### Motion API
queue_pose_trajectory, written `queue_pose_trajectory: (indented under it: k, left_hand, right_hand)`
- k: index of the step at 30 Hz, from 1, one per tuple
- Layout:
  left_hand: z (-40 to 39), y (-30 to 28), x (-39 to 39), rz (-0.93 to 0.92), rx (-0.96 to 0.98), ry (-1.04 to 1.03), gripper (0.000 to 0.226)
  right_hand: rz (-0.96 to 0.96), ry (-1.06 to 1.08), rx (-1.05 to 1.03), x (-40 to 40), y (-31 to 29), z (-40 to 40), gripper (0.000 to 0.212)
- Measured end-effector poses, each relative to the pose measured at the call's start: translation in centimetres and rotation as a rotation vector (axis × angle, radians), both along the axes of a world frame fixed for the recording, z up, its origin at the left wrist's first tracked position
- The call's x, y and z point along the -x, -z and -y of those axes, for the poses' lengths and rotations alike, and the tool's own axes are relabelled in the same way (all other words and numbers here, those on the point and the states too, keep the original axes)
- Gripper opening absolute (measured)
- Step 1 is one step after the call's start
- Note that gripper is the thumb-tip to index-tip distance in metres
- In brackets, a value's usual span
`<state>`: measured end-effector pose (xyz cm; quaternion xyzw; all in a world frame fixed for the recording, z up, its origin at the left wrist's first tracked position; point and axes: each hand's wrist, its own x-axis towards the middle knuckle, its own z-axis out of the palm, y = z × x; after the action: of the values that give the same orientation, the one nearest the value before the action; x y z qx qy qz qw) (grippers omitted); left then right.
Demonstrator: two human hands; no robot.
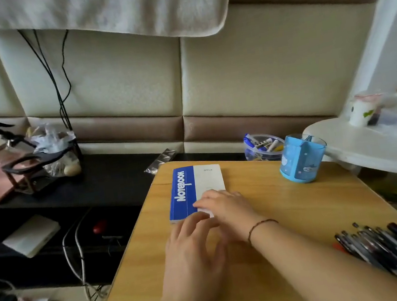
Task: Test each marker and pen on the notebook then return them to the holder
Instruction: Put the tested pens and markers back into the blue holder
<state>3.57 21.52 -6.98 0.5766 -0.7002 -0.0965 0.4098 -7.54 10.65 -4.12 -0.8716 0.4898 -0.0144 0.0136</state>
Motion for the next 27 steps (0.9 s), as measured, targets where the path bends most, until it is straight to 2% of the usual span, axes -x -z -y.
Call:
queue_pose_trajectory:
  k: [3, 5, 8, 10, 12, 16, 20, 23, 27]
  left_hand:
    - [0.5, 0.4, -0.4, -0.009, -0.024, -0.012, 0.032]
    - [0.6, 0.4, -0.5, -0.004, -0.074, -0.004, 0.032]
    - [0.6, -0.1, -0.5, 0.006, -0.136, -0.011, 0.033]
    - [0.6, -0.1, -0.4, 0.006, -0.142, -0.012, 0.032]
    - [0.6, 0.0, -0.5, 0.009, -0.142, -0.013, 0.032]
    - [0.7, 0.3, -0.6, 0.016, -0.113, -0.016, 0.03]
    - [0.7, 0.4, -0.6, 0.01, -0.119, -0.013, 0.028]
    - [0.8, 0.3, -0.6, -0.063, -0.112, -0.014, 0.029]
    - [0.7, -0.2, -0.7, -0.207, -0.129, 0.0, 0.04]
  right_hand:
    - [-0.014, 0.0, 0.04, 0.1, -0.1, 0.6, 0.052]
    - [0.09, 0.059, 0.26, 2.3, -1.0, 1.6, 0.053]
    - [0.167, 0.435, 0.546, 8.7, -2.9, 5.2, 0.053]
    - [0.211, 0.735, 0.5, 12.9, -3.6, 6.9, 0.063]
    - [0.264, 0.863, 0.389, 15.7, -3.4, 7.9, 0.066]
    - [0.388, 0.816, 0.373, 17.6, -3.0, 8.1, 0.043]
    - [0.378, 0.768, 0.445, 18.0, -3.7, 6.9, 0.021]
    - [0.412, 0.653, 0.475, 17.2, -5.0, 3.4, 0.018]
    - [0.411, 0.43, 0.572, 15.1, -5.9, -6.4, 0.023]
